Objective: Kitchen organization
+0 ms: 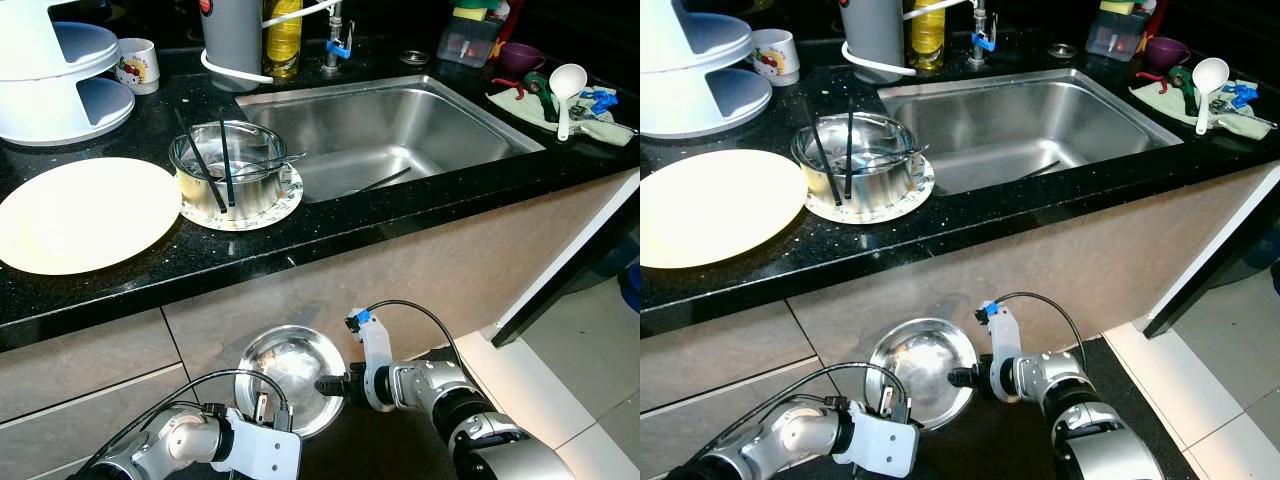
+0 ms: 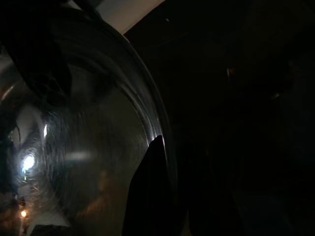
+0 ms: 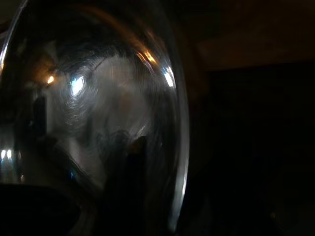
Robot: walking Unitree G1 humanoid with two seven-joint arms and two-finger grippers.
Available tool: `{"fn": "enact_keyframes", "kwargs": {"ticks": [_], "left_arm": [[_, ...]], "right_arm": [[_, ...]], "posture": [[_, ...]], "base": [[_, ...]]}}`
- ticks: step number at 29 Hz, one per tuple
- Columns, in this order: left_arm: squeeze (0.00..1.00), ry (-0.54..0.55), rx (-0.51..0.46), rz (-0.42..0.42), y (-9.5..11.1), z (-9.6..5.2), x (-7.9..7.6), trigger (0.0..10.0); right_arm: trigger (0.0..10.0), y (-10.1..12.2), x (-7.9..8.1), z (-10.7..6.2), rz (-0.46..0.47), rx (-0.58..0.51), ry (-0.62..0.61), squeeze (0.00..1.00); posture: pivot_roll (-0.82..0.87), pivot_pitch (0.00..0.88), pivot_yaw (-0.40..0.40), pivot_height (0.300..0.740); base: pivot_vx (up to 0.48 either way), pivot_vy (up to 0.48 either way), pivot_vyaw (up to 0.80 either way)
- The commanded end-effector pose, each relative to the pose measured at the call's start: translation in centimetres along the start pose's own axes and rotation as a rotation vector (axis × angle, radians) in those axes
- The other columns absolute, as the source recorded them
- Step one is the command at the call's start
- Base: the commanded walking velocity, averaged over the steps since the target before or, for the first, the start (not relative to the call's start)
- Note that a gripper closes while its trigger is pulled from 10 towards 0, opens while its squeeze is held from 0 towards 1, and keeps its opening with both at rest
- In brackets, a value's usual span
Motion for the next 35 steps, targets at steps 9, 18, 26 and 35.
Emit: {"fn": "enact_keyframes", "kwargs": {"ticks": [9, 18, 26, 35], "left_arm": [[0.00, 0.055, -0.006, 0.070, 0.38, -0.73, 1.26, 0.0], [0.00, 0.064, 0.011, 0.143, 0.28, -0.78, 1.43, 0.0], [1.00, 0.091, -0.005, 0.130, 0.36, -0.81, 1.68, 10.0], [1.00, 0.118, -0.028, 0.184, 0.54, -1.04, 2.07, 10.0]], "right_arm": [[0.0, -2.09, -0.97, -0.22, 0.131, 0.020, -0.042, 0.00], [0.0, -1.70, -0.99, -0.22, 0.184, -0.016, -0.043, 0.00], [0.0, -1.43, -1.05, -0.27, 0.221, -0.037, -0.047, 0.00], [0.0, -1.79, -1.34, -0.36, 0.224, -0.028, -0.067, 0.00]], "posture": [[-0.08, 0.218, -0.080, 0.740], [-0.08, 0.208, -0.077, 0.740], [-0.08, 0.210, -0.077, 0.740], [-0.08, 0.218, -0.076, 0.740]], "base": [[0.000, 0.000, 0.00], [0.000, 0.000, 0.00], [0.000, 0.000, 0.00], [0.000, 0.000, 0.00]]}}
Point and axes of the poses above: a point about 5 cm out from each wrist's last joint towards the gripper, its own z axis pointing out of the wrist towards the gripper, its own y axis along the axis of the wrist's last joint, x = y × z, the point moved 2 cm from there along z, pointing out of the wrist towards the gripper, and after that the axes turned 12 degrees about -z, right-handed, at the moved point
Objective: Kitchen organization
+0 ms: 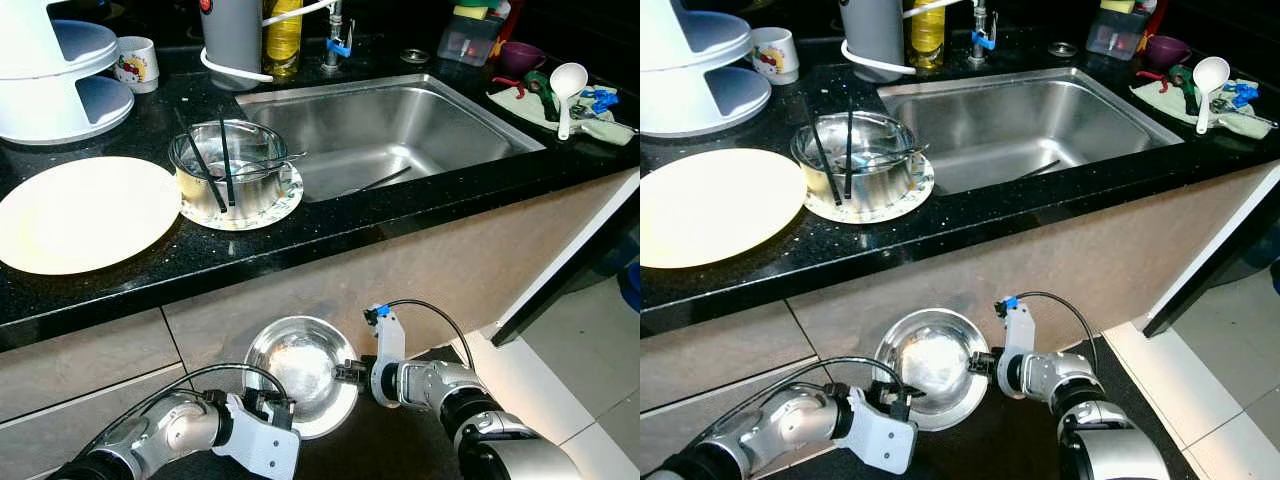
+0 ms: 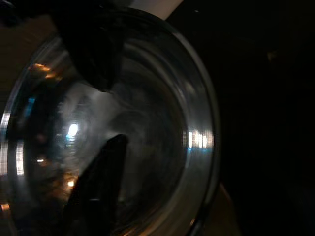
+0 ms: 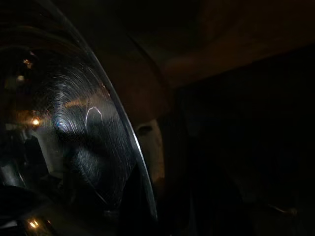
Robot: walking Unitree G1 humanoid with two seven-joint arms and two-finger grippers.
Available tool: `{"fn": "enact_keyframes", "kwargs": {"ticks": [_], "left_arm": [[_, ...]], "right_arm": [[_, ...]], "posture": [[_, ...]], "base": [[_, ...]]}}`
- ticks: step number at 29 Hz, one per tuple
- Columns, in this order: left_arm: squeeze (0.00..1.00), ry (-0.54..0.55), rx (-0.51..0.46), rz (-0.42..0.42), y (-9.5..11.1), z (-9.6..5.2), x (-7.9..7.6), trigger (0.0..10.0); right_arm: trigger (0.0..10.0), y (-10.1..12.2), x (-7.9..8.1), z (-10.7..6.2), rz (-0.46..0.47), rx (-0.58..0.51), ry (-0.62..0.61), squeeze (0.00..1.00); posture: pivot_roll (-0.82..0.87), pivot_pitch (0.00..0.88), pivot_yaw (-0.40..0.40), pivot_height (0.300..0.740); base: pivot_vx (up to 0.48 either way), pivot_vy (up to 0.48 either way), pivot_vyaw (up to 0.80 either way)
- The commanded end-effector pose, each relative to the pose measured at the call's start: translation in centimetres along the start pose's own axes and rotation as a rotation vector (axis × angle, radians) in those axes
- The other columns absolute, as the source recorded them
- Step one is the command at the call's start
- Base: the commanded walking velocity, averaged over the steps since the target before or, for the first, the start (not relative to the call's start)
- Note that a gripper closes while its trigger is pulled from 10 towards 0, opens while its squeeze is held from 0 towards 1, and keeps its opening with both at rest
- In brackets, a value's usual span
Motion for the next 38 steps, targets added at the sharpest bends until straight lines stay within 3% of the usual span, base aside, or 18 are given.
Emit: {"fn": "enact_keyframes", "kwargs": {"ticks": [1, 3, 4, 9, 19, 21, 23, 25, 26, 29, 33, 35, 36, 38], "left_arm": [[1.00, 0.023, -0.017, 0.023, 0.0, -0.3, 0.4, 10.0], [1.00, 0.024, -0.023, 0.021, 0.1, -0.3, 0.4, 10.0], [0.00, 0.019, -0.019, 0.026, 0.1, -0.3, 0.4, 10.0], [0.00, 0.020, -0.025, 0.044, 0.2, -0.2, 0.5, 10.0], [0.00, 0.038, -0.042, 0.050, 0.3, -0.2, 0.8, 10.0], [0.00, 0.037, 0.031, -0.051, -0.9, 0.0, 0.3, 10.0], [0.00, 0.035, 0.050, -0.079, -1.2, 0.0, 0.1, 10.0], [0.00, 0.031, 0.126, -0.210, -2.5, 0.0, -0.7, 10.0], [0.00, 0.031, 0.126, -0.210, -2.5, 0.0, -0.7, 10.0], [0.00, 0.087, 0.235, -0.407, -4.1, 0.1, -1.6, 10.0], [0.00, 0.074, 0.301, -0.474, -4.8, 0.2, -2.4, 10.0], [0.00, 0.129, 0.400, -0.629, -6.0, 0.4, -3.2, 10.0], [0.00, 0.129, 0.400, -0.629, -6.0, 0.4, -3.2, 10.0], [0.00, 0.335, 0.534, -0.858, -8.1, 0.0, -4.4, 10.0]], "right_arm": [[0.0, -1.6, -0.5, 0.0, 0.026, 0.052, -0.018, 0.00], [0.0, -1.6, -0.5, 0.0, 0.026, 0.053, -0.024, 0.00], [0.0, -1.7, -0.9, -0.1, 0.027, 0.048, -0.057, 0.00], [0.0, -1.6, -3.2, -0.9, 0.068, 0.001, -0.225, 0.00], [0.0, -3.1, -5.3, -2.1, 0.157, 0.009, -0.328, 0.00], [0.0, -3.7, -6.7, -2.8, 0.192, -0.038, -0.406, 0.00], [0.0, -3.7, -7.0, -3.0, 0.201, -0.067, -0.424, 0.00], [0.0, -4.2, -8.1, -3.7, 0.225, -0.094, -0.483, 0.00], [0.0, -4.2, -8.1, -3.7, 0.225, -0.094, -0.483, 0.00], [0.0, -5.7, -9.4, -4.7, 0.318, -0.111, -0.547, 0.00], [0.0, -6.4, -10.1, -5.2, 0.402, -0.141, -0.584, 0.00], [0.0, -6.9, -10.4, -5.5, 0.435, -0.175, -0.612, 0.00], [0.0, -6.9, -10.4, -5.5, 0.435, -0.175, -0.612, 0.00], [0.0, -6.8, -10.0, -5.1, 0.355, -0.210, -0.595, 0.00]], "posture": [[-0.08, 0.218, -0.076, 0.740], [-0.08, 0.218, -0.076, 0.740], [-0.08, 0.218, -0.076, 0.740], [-0.08, 0.224, -0.075, 0.740], [-0.08, 0.224, -0.075, 0.740], [-0.08, 0.226, -0.069, 0.740], [-0.08, 0.226, -0.069, 0.740], [-0.08, 0.224, -0.062, 0.740], [-0.08, 0.224, -0.062, 0.740], [-0.08, 0.227, -0.050, 0.740], [-0.08, 0.232, -0.037, 0.740], [-0.07, 0.231, -0.031, 0.740], [-0.07, 0.231, -0.031, 0.740], [-0.08, 0.224, -0.027, 0.740]], "base": [[0.000, 0.000, 0.00], [0.000, 0.000, 0.00], [0.000, 0.000, 0.00], [0.000, 0.000, 0.00], [0.000, 0.000, 0.00], [0.000, 0.000, 0.00], [0.000, 0.000, 0.00], [0.000, 0.000, 0.00], [0.000, 0.000, 0.00], [0.000, 0.000, 0.00], [0.000, 0.000, 0.00], [0.000, 0.000, 0.00], [0.000, 0.000, 0.00], [0.000, 0.000, 0.00]]}}
Point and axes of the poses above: a point about 5 cm out from each wrist's last joint towards the gripper, its own z axis pointing out of the wrist towards the gripper, its own y axis along the axis of the wrist's last joint, x = y × z, the point moved 2 cm from there along z, pointing out of the wrist towards the gripper, and after that the axes turned 12 degrees about -z, right-handed, at the moved point
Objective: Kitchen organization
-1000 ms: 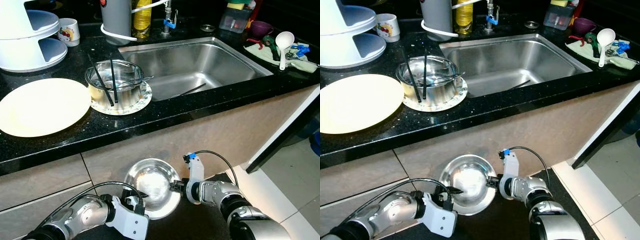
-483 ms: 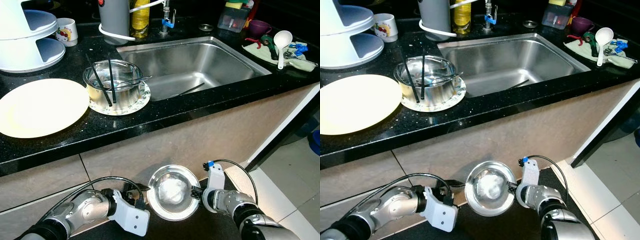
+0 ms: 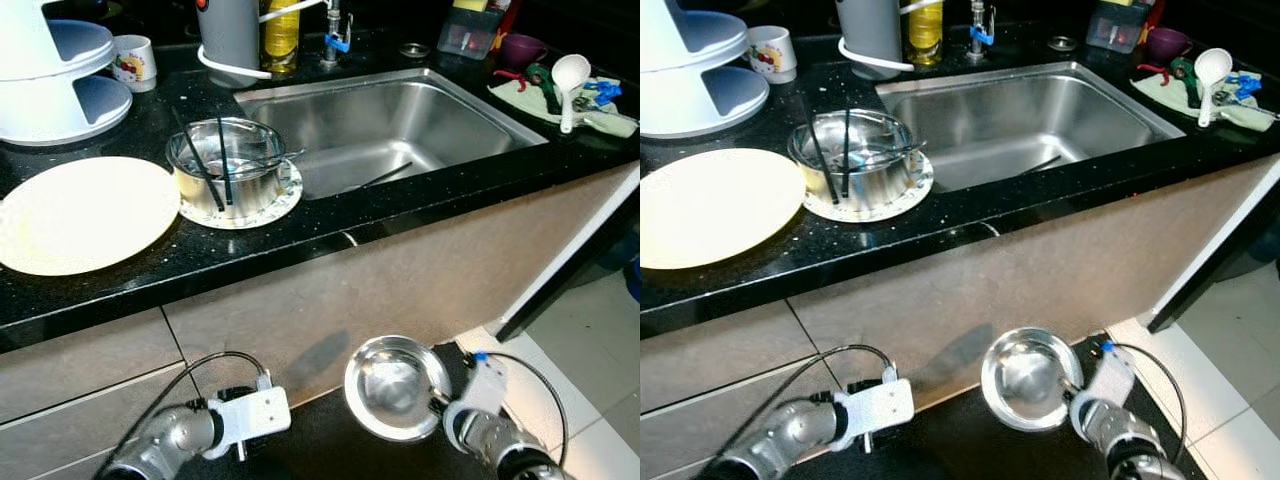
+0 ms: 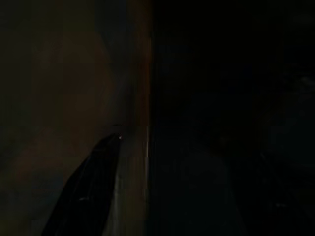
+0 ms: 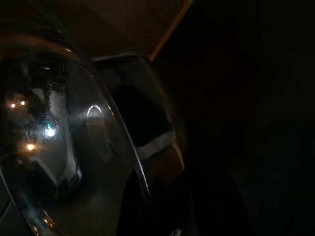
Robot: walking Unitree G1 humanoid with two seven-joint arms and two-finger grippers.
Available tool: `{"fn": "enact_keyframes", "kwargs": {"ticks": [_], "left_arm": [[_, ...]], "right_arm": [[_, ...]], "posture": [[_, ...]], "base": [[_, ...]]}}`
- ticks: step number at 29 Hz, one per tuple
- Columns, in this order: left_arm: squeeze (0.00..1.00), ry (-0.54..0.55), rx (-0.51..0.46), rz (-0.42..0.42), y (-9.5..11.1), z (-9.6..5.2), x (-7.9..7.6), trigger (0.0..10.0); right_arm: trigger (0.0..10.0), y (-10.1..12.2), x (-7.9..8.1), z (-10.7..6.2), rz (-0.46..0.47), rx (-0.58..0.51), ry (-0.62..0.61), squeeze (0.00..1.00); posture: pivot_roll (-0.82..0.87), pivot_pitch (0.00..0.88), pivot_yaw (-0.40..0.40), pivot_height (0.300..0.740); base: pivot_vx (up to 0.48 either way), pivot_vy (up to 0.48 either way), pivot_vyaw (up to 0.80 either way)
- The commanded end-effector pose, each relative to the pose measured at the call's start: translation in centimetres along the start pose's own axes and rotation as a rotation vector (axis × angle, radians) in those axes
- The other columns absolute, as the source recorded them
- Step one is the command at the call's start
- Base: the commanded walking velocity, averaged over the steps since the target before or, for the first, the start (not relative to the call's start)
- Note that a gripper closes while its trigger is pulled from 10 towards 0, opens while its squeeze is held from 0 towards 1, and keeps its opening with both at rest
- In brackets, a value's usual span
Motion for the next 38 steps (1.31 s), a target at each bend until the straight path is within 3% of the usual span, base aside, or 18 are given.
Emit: {"fn": "enact_keyframes", "kwargs": {"ticks": [1, 2, 5, 6, 8, 11, 13, 15, 16, 18, 19, 22, 23, 26, 30, 33, 35, 38], "left_arm": [[0.00, 0.080, 0.085, -0.130, -2.3, 0.0, -0.2, 10.0], [0.00, 0.127, 0.117, -0.247, -3.4, 0.0, -0.6, 10.0], [0.00, 0.207, 0.139, -0.462, -5.4, -0.4, -1.5, 10.0], [0.00, 0.207, 0.139, -0.462, -5.4, -0.4, -1.5, 10.0], [0.00, 0.240, 0.134, -0.541, -5.9, -0.6, -1.5, 10.0], [0.00, 0.325, 0.088, -0.780, -7.1, -1.2, -1.4, 10.0], [0.00, 0.356, 0.071, -0.818, -7.3, -1.3, -1.3, 10.0], [0.00, 0.398, 0.063, -0.827, -7.4, -1.4, -1.1, 10.0], [0.00, 0.424, 0.063, -0.822, -7.4, -1.5, -1.0, 10.0], [0.00, 0.431, 0.058, -0.791, -7.2, -1.4, -0.9, 10.0], [0.04, 0.374, 0.050, -0.727, -6.6, -1.1, -1.4, 10.0], [0.01, 0.365, 0.066, -0.694, -6.4, -0.8, -1.7, 10.0], [0.00, 0.382, 0.028, -0.703, -5.9, -0.7, -1.7, 10.0], [0.00, 0.509, 0.082, -0.763, -6.8, -1.2, -1.0, 10.0], [0.00, 0.511, 0.073, -0.767, -7.1, -1.4, -1.0, 10.0], [0.00, 0.452, 0.082, -0.753, -7.1, -1.2, -1.6, 10.0], [0.00, 0.422, 0.118, -0.800, -7.4, -1.2, -2.0, 10.0], [0.00, 0.435, 0.121, -0.785, -7.4, -1.2, -1.7, 10.0]], "right_arm": [[0.0, -0.6, 0.1, 0.0, -0.018, -0.023, 0.017, 0.00], [0.0, -0.8, 0.8, 0.1, -0.097, -0.047, 0.052, 0.00], [0.0, -2.4, 2.0, 0.0, -0.307, -0.078, 0.118, 0.00], [0.0, -2.4, 2.0, 0.0, -0.307, -0.078, 0.118, 0.00], [0.0, -2.9, 1.8, 0.0, -0.337, -0.081, 0.105, 0.00], [0.0, -3.8, 1.0, -0.2, -0.295, -0.104, 0.057, 0.00], [0.0, -4.0, 0.8, -0.3, -0.274, -0.107, 0.048, 0.00], [0.0, -4.3, 0.6, -0.3, -0.264, -0.108, 0.037, 0.00], [3.3, -4.5, 0.5, -0.3, -0.263, -0.108, 0.031, 0.00], [3.3, -4.8, 0.5, -0.4, -0.277, -0.109, 0.035, 0.00], [10.0, -5.1, 0.5, -0.4, -0.297, -0.106, 0.038, 0.00], [10.0, -5.8, 0.4, -0.5, -0.314, -0.075, 0.029, 0.00], [10.0, -6.1, 0.4, -0.5, -0.321, -0.070, 0.031, 0.00], [10.0, -6.4, 0.7, -0.6, -0.355, -0.079, 0.040, 0.00], [10.0, -6.3, 0.7, -0.6, -0.361, -0.088, 0.037, 0.00], [10.0, -6.3, 0.6, -0.6, -0.345, -0.092, 0.032, 0.00], [10.0, -6.2, 0.7, -0.6, -0.367, -0.094, 0.048, 0.00], [10.0, -6.2, 0.8, -0.6, -0.399, -0.095, 0.055, 0.00]], "posture": [[-0.08, 0.224, -0.027, 0.740], [-0.08, 0.219, -0.026, 0.740], [-0.08, 0.202, -0.040, 0.740], [-0.08, 0.202, -0.040, 0.740], [-0.08, 0.200, -0.044, 0.740], [-0.11, 0.183, -0.039, 0.740], [-0.11, 0.179, -0.034, 0.740], [-0.11, 0.170, -0.031, 0.740], [-0.11, 0.170, -0.031, 0.740], [-0.11, 0.167, -0.033, 0.740], [-0.11, 0.165, -0.036, 0.740], [-0.10, 0.156, -0.033, 0.740], [-0.10, 0.155, -0.033, 0.740], [-0.11, 0.151, -0.029, 0.740], [-0.11, 0.150, -0.030, 0.740], [-0.10, 0.154, -0.035, 0.740], [-0.10, 0.154, -0.035, 0.740], [-0.09, 0.157, -0.036, 0.740]], "base": [[0.000, 0.000, 0.00], [0.000, 0.000, 0.00], [0.000, 0.000, 0.00], [0.000, 0.000, 0.00], [0.000, 0.000, 0.00], [0.000, 0.000, 0.00], [0.000, 0.000, 0.00], [0.000, 0.000, 0.00], [0.000, 0.000, 0.00], [0.000, 0.000, 0.00], [0.000, 0.000, 0.00], [0.000, 0.000, 0.00], [0.000, 0.000, 0.00], [0.000, 0.000, 0.00], [0.000, 0.000, 0.00], [0.000, 0.000, 0.00], [0.000, 0.000, 0.00], [0.000, 0.000, 0.00]]}}
Point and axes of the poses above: a point about 5 cm out from each wrist's last joint towards the gripper, its own z axis pointing out of the wrist towards the gripper, its own y axis along the axis of the wrist's last joint, x = y × z, the point moved 2 cm from there along z, pointing out of the wrist towards the gripper, and after that the axes turned 12 degrees about -z, right-handed, at the moved point
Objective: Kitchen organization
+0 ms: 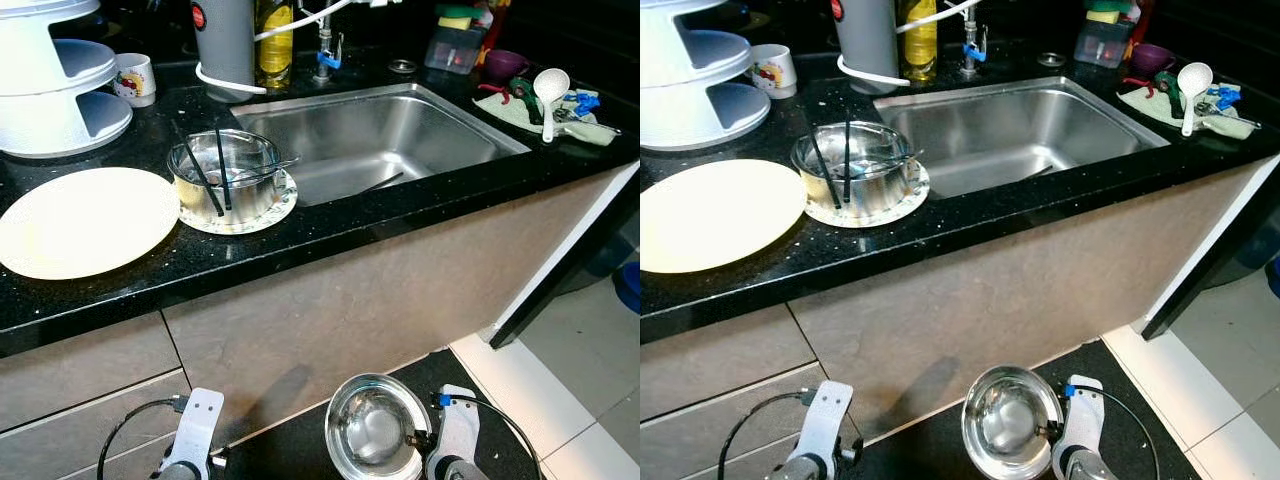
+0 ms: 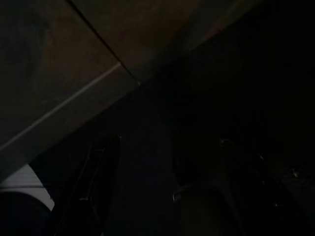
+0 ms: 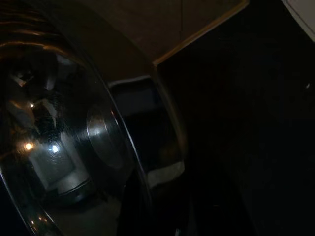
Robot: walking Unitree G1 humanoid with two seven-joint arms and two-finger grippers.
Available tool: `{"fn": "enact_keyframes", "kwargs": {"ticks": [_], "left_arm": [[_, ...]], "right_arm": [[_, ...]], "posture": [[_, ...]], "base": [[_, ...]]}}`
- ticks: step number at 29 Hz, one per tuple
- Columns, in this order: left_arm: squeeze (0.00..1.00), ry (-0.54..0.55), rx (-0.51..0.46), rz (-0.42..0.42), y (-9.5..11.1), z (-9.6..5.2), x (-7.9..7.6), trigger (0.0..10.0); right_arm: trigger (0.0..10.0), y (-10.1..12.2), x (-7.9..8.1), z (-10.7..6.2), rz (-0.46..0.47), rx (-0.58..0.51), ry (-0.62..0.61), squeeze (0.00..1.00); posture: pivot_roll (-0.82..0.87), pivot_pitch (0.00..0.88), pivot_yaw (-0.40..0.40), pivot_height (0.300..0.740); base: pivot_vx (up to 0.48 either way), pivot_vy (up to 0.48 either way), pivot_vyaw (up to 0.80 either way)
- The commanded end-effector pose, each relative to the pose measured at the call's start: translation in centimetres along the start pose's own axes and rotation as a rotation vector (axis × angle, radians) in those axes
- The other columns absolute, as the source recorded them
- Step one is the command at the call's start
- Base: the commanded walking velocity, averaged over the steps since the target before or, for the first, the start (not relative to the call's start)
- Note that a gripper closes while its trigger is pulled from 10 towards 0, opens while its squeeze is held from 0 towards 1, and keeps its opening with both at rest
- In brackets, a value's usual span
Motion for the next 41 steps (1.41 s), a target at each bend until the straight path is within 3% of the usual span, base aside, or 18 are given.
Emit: {"fn": "enact_keyframes", "kwargs": {"ticks": [1, 8, 18, 24, 29, 41], "left_arm": [[0.00, 0.005, 0.017, 0.005, -0.6, -0.2, 0.3, 10.0], [0.00, -0.016, -0.054, 0.024, 0.5, -0.1, -0.2, 10.0], [0.00, -0.005, -0.041, 0.013, 1.2, 0.1, -0.4, 10.0], [0.00, 0.031, -0.060, 0.058, 1.7, 0.1, -0.2, 10.0], [0.00, -0.001, -0.067, 0.077, 1.8, 0.0, -0.9, 10.0], [0.00, 0.003, -0.050, 0.101, 2.1, 0.1, -0.8, 10.0]], "right_arm": [[10.0, -0.2, -0.1, -0.1, -0.025, -0.008, 0.000, 0.00], [10.0, -0.1, -0.1, -0.1, -0.035, 0.000, 0.001, 0.00], [10.0, 0.7, 0.1, 0.1, -0.055, -0.016, 0.026, 0.00], [10.0, 0.7, 0.1, 0.2, -0.051, -0.014, 0.020, 0.00], [10.0, 0.2, -0.1, 0.0, -0.037, 0.000, 0.009, 0.00], [10.0, -1.0, -0.7, -0.2, 0.008, 0.053, -0.034, 0.00]], "posture": [[-0.09, 0.157, -0.036, 0.740], [-0.09, 0.162, -0.034, 0.740], [-0.08, 0.176, -0.022, 0.740], [-0.08, 0.179, -0.020, 0.740], [-0.08, 0.184, -0.014, 0.740], [-0.08, 0.184, -0.003, 0.740]], "base": [[0.000, 0.000, 0.00], [0.000, 0.000, 0.34], [0.000, 0.000, 0.80], [0.000, 0.000, 0.80], [0.000, 0.000, 0.80], [0.000, 0.000, 0.73]]}}
Point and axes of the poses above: a point about 5 cm out from each wrist's last joint towards the gripper, its own z axis pointing out of the wrist towards the gripper, its own y axis along the axis of the wrist's last joint, x = y × z, the point moved 2 cm from there along z, pointing out of the wrist towards the gripper, and after that the axes turned 12 degrees about -z, right-handed, at the moved point
